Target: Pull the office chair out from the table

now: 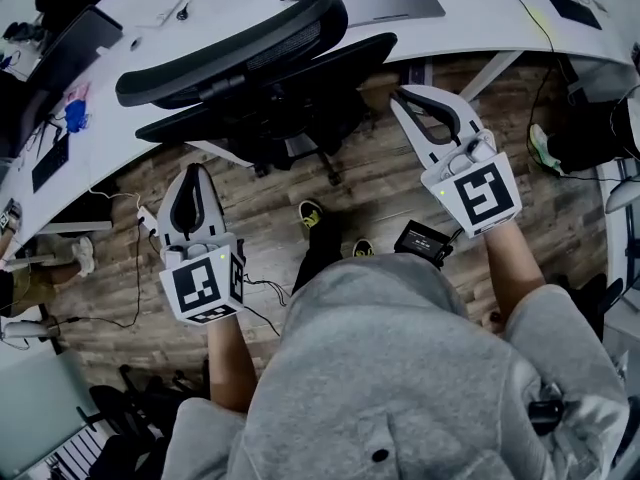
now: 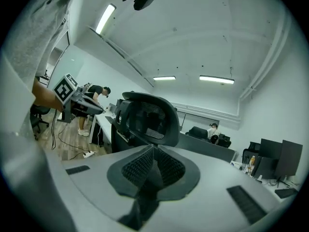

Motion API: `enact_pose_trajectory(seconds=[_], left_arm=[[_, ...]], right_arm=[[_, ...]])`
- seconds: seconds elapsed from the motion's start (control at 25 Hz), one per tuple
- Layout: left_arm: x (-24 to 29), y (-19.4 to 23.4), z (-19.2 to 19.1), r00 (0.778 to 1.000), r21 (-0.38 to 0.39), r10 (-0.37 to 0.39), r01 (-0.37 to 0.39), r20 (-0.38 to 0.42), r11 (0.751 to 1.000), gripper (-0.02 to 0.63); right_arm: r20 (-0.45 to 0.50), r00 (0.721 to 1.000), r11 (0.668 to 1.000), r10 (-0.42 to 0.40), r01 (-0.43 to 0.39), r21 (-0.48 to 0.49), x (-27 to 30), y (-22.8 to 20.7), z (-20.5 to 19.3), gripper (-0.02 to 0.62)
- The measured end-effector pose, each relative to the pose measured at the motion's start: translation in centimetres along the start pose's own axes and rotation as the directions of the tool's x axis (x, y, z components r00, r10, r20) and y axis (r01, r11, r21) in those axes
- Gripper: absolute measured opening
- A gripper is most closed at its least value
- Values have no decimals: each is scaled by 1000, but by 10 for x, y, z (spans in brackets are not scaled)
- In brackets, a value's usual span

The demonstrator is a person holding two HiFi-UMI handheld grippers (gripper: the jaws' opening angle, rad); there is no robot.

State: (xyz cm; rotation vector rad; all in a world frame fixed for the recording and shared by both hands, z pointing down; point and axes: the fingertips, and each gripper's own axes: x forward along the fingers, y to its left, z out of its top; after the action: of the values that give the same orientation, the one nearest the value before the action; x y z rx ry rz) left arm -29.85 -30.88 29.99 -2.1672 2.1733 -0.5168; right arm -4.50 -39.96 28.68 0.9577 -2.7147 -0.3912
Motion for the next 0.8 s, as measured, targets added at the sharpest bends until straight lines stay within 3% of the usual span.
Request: enact_pose_trajectory(seconds=[0.08,0.24,0.28,0.4,0.48,0.56,0.64,0.8], left_arm=[[6,9,-1,1000,37,9,-8,-16,999,17],[18,26,2,998,184,27,-17,-52,983,20],[22,30,2,998,223,26,-11,-65,975,41],[37,45,-2,991,349,20,28,-132,937,199],[49,58,-8,985,419,27,47,-171,907,250],[61,70,-19,977,454,28,73,-212,888,287],[73,82,-32,965,455,21,103,-260,884,299],[90,92,-51,941,441,-19,176,-338,880,299]], right_arm=[[-15,1000,999,-9,9,-31,9,-7,0,43],[-64,998,996,-20,14,-92,24,-19,0,43],[-80,997,994,-17,8,-105,28,-22,0,44],[-127,992,990,-4,-14,-143,43,-30,-2,56],[-167,986,985,21,-49,-165,55,-32,-5,134],[-212,976,977,51,-93,-190,68,-32,-11,181],[-271,960,963,76,-141,-230,81,-31,-22,206],[-417,905,905,83,-243,-349,99,-28,-50,225]])
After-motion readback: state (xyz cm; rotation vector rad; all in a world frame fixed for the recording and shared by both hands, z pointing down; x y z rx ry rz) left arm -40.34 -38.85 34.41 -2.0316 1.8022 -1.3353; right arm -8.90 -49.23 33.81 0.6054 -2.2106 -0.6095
